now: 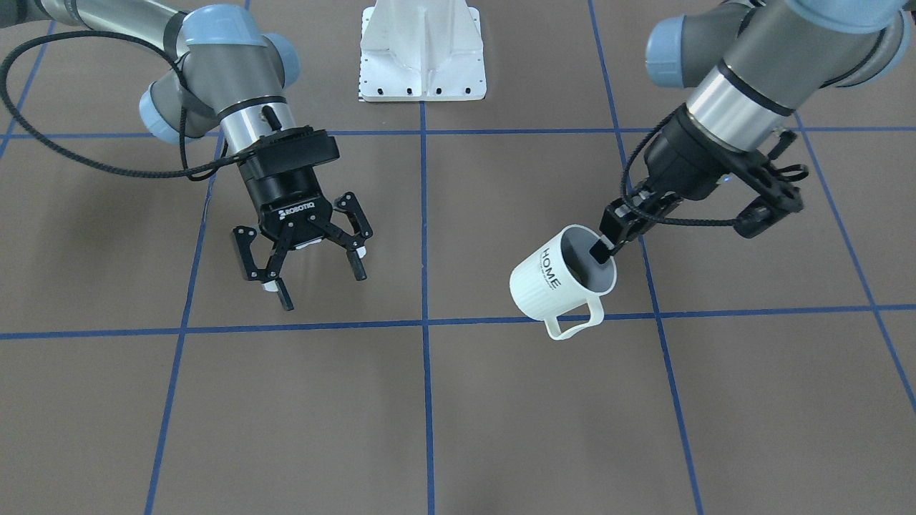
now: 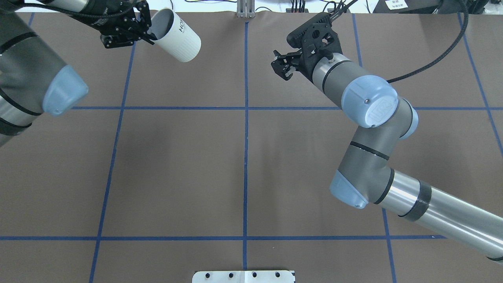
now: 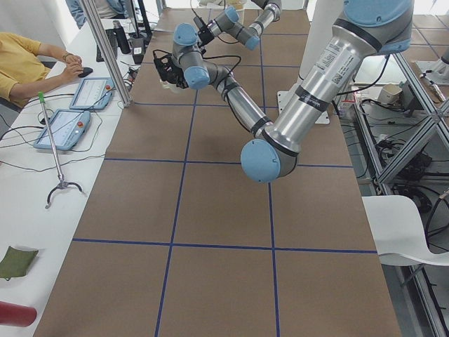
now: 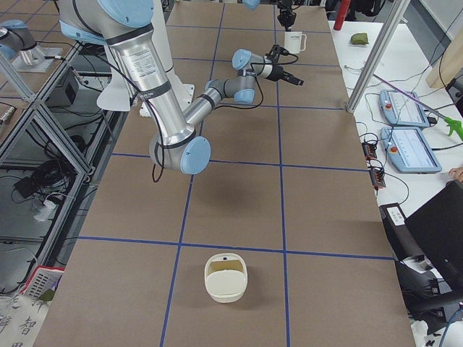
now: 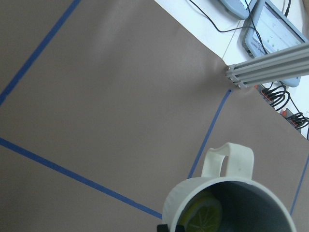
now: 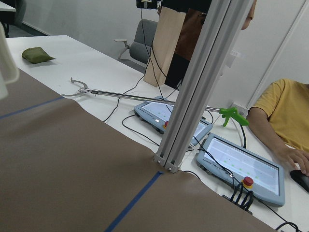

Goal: Left arm hands cup to right arm to dump lemon

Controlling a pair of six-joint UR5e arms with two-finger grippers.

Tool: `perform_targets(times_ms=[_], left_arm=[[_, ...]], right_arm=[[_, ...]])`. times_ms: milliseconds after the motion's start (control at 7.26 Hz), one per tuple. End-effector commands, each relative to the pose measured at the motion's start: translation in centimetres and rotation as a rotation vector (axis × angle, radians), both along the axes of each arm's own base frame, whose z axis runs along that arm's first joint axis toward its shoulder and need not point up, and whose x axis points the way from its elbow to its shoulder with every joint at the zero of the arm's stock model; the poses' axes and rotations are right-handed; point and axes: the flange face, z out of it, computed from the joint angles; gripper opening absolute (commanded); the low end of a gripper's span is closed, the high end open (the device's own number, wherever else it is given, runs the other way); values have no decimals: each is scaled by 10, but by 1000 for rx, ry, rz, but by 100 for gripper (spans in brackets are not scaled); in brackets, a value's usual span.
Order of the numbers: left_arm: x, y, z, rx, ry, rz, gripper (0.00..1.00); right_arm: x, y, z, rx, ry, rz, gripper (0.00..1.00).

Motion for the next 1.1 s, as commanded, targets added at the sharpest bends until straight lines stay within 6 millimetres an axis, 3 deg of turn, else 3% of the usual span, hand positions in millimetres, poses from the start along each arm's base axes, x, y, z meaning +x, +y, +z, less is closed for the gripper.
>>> perform_targets(times_ms=[0,413,965], left_arm=[[41,16,-28,-30,18,-5,0],[56,17,-34,-39,13,-9,0],[89,43,-63,-44,51,16,0]], right_arm=[[-25,26,-28,118,64,-46,95],[-38,46,-32,232,140,-90,94],[-62,84,-35,254,92,-53,94]])
